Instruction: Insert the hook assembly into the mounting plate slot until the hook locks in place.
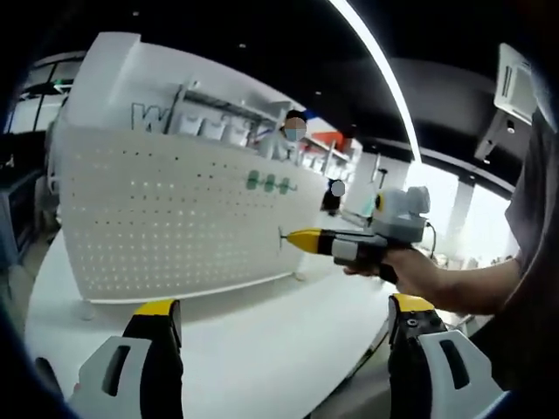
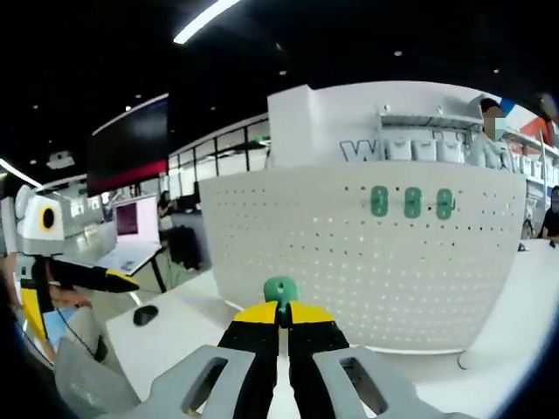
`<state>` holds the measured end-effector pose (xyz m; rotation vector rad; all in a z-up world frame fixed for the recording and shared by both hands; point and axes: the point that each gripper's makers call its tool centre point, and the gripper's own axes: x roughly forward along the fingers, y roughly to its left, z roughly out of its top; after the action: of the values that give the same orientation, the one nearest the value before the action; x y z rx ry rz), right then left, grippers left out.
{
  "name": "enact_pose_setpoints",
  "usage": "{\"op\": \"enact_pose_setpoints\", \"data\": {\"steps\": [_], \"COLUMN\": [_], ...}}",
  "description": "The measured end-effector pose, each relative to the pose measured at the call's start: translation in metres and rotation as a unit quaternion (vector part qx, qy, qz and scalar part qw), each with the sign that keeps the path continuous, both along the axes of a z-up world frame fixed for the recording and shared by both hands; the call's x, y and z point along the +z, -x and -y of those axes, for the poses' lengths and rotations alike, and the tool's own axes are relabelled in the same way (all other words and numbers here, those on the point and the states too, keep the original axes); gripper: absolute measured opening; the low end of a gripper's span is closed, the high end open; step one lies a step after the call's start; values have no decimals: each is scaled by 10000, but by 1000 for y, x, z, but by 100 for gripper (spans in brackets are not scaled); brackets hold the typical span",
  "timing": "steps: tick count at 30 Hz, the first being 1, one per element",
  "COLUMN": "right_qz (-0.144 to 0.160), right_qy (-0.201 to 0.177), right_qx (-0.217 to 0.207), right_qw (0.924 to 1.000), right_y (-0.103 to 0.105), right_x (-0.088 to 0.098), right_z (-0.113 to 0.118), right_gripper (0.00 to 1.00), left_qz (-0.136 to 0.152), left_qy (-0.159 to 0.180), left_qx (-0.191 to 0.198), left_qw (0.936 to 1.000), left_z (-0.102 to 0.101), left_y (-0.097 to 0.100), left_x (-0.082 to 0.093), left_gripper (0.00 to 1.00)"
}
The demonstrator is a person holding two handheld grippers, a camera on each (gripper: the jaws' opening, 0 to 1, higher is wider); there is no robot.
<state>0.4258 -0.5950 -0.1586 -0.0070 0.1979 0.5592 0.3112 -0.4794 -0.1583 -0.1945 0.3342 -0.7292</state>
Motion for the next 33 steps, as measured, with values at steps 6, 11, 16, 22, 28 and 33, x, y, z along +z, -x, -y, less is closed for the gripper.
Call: {"op": "enact_pose_setpoints", "data": {"steps": [6,11,16,22,28,33], "right_qz": [115,224,295,364,395,510], "right_qy": [31,48,47,32,79,37], "right_qx": [-424,-726,-1016,-1359,-1585,-1926], "right_qw": [9990,9971,9944,9900,9865,9799], "right_y": [-24,-38,-53,-67,-76,-87], "right_x": [4,10,13,10,8,14], "right_z": [32,55,77,104,122,148], "right_gripper": [0,0,0,0,0,0], "left_qz": [-36,-9,-3,25,104,131], "left_qy": [-17,-36,-48,-30,-75,-446], "left_qx": [24,86,130,141,175,192], "left_qw": [10000,10000,9999,9999,9998,9987], "left_z": [-1,-4,-7,-8,-10,-17], "left_y": [-2,-5,-9,-12,-16,-19], "left_x": [-1,0,0,7,13,6], "left_gripper": [100,100,100,99,99,99]}}
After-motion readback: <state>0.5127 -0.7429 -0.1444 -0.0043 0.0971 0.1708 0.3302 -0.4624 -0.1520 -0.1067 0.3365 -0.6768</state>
